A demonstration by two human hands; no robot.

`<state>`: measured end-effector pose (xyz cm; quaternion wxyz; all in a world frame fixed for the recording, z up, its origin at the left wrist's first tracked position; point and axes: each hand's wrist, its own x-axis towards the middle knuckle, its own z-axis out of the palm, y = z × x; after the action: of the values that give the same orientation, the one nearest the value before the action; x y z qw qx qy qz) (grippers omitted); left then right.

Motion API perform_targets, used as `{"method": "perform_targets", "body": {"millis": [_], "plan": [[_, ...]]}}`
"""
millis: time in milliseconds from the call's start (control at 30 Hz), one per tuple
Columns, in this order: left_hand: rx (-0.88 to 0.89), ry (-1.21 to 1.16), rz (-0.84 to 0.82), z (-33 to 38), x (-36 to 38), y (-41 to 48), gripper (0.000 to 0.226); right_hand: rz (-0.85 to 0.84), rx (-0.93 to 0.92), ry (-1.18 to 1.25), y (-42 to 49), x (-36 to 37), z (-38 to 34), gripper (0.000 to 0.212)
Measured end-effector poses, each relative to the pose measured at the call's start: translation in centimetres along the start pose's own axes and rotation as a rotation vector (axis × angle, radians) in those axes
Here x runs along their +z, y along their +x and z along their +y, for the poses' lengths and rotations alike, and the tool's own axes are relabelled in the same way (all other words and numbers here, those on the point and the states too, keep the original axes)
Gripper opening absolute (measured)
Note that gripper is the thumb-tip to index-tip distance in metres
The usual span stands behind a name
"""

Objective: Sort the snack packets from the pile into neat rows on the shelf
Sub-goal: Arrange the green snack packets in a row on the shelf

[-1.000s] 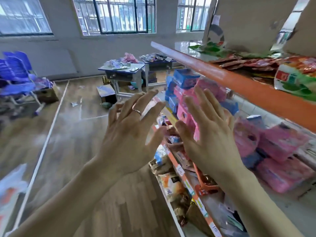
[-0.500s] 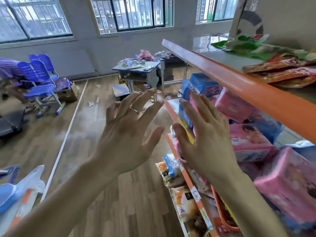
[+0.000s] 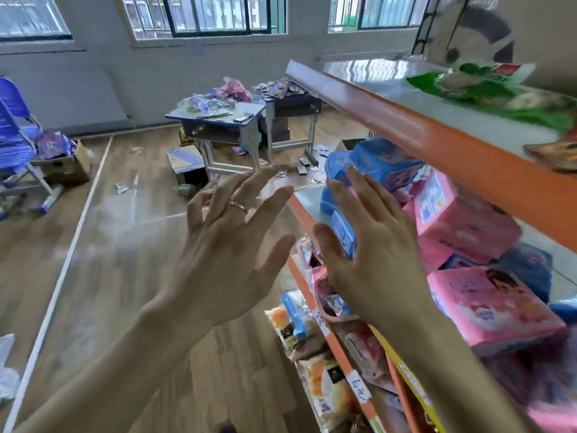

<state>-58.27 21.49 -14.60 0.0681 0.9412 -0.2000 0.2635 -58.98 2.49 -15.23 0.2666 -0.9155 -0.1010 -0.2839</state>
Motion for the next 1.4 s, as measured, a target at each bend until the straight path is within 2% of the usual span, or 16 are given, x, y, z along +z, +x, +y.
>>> {"method": "perform_targets", "body": {"millis": [367, 633, 867, 1133, 1267, 1400], "plan": [[0.116, -0.138, 0.024, -12.1, 2.5, 6.5, 0.055, -0.054, 0.091, -0.115, 8.6, 6.8, -5.4, 0.058], [0.246, -0.234, 0.075, -16.7, 4.6, 10.6, 0.057, 0.059, 0.157, -0.184, 11.6, 9.6, -7.2, 0.058], [0.427, -0.410, 0.151, -14.2, 5.0, 16.1, 0.055, 0.197, 0.172, -0.337, 12.9, 5.7, -6.4, 0.054], [0.576, -0.463, 0.107, -7.9, 5.5, 22.1, 0.060, 0.336, 0.193, -0.475, 14.7, 0.1, -4.0, 0.048], [0.634, -0.472, 0.101, -5.7, 5.4, 25.5, 0.059, 0.324, 0.334, -0.540, 18.2, -2.2, -2.4, 0.045], [0.653, -0.490, 0.116, -4.5, 5.6, 29.0, 0.058, 0.325, 0.351, -0.598, 21.6, -4.9, -1.0, 0.040]]}}
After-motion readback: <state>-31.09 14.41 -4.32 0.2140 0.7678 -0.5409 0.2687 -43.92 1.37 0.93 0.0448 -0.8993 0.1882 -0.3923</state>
